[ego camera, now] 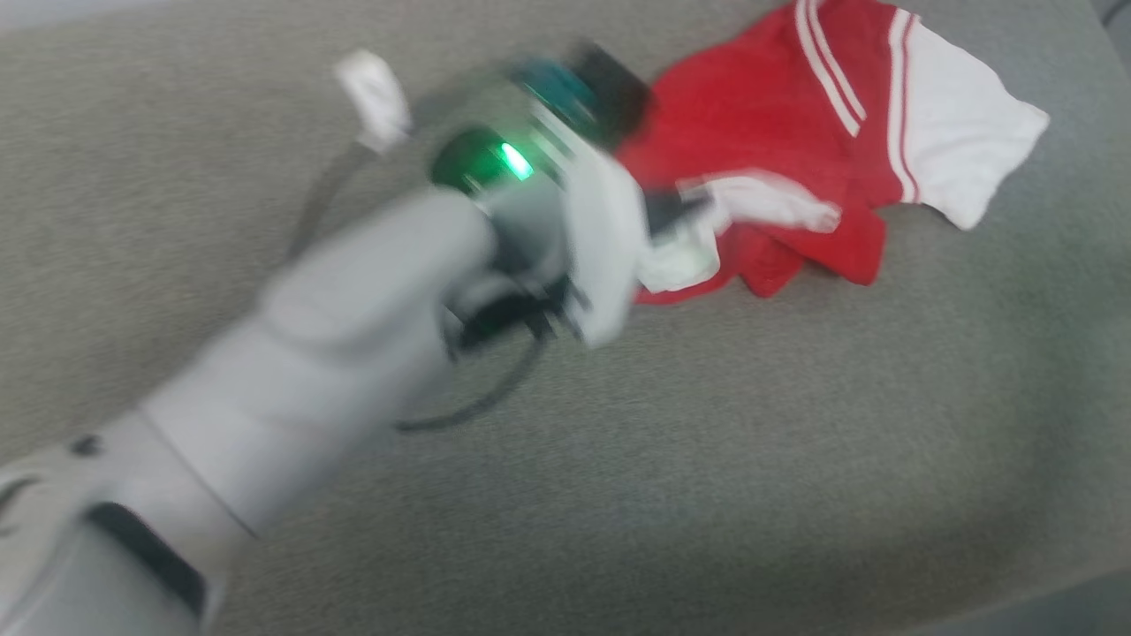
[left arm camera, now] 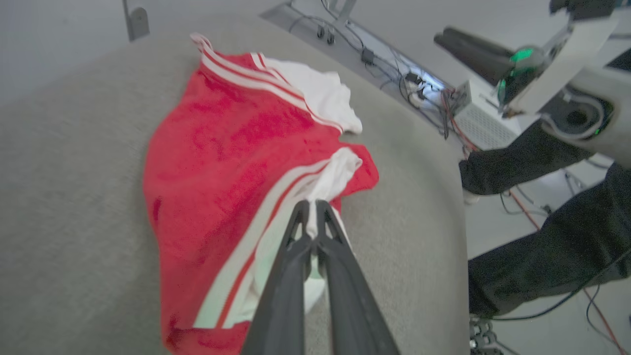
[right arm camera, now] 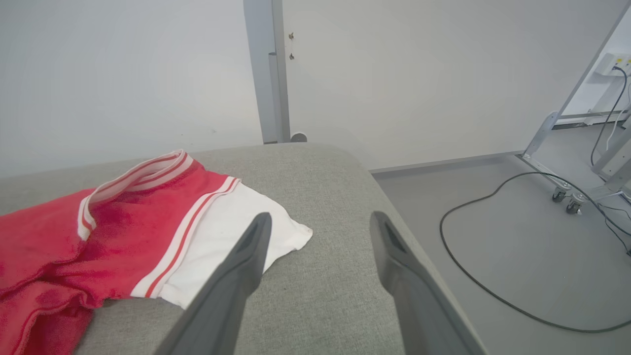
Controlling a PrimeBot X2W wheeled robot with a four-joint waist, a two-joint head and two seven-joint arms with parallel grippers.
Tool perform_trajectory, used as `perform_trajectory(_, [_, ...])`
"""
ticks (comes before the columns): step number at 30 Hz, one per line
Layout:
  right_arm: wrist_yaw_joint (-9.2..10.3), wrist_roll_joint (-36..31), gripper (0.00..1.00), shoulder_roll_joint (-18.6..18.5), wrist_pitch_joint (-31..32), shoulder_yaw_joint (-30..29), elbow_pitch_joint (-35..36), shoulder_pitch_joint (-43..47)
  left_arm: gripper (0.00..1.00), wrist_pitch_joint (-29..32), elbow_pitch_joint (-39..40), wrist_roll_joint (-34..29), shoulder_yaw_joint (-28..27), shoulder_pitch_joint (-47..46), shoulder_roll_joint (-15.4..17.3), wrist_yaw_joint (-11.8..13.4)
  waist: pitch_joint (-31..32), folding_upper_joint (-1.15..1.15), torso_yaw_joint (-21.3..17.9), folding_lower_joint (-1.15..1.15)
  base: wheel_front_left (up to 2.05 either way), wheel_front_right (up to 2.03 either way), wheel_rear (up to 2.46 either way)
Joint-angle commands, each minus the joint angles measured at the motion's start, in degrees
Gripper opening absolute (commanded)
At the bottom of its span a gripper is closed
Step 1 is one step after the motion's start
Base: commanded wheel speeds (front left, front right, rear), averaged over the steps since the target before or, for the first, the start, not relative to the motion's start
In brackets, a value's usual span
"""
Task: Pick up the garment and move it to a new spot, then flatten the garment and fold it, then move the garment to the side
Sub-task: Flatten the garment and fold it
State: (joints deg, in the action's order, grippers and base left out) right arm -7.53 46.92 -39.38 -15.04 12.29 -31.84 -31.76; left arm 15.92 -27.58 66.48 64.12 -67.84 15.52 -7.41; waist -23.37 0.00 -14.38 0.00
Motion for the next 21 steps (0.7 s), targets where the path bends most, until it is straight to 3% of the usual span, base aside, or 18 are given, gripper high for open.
perform_trajectory(1, [0.08,0.12,1.00,-0.18,-0.18,-0.22,0.07,0.68,0.00,-0.87,-0.37,1.78,-2.00,-0.15,1.82,0.03,1.24,0.00,1.66,0.00,0.00,0.00,0.00])
perform_trajectory(9, [0.08,0.94,1.00,-1.20,-0.17,1.12,1.11,1.16,0.00,-2.80,-5.66,14.08,-15.49,3.41,10.52,8.32,1.46,0.00,3.76,0.00,0.00,0.00,0.00])
perform_trajectory(16, [0.08,1.81,1.00,-2.64,-0.11,1.81,1.61,0.69,0.00,-2.44,-11.88,12.87,-15.13,7.67,17.40,9.00,-0.06,0.00,3.61,0.00,0.00,0.00,0.00])
perform_trajectory(21, [0.08,2.23,1.00,-3.61,-0.07,1.95,1.60,1.30,0.00,-3.42,-14.54,11.22,-13.94,9.10,18.81,8.10,-0.50,0.00,3.75,0.00,0.00,0.00,0.00])
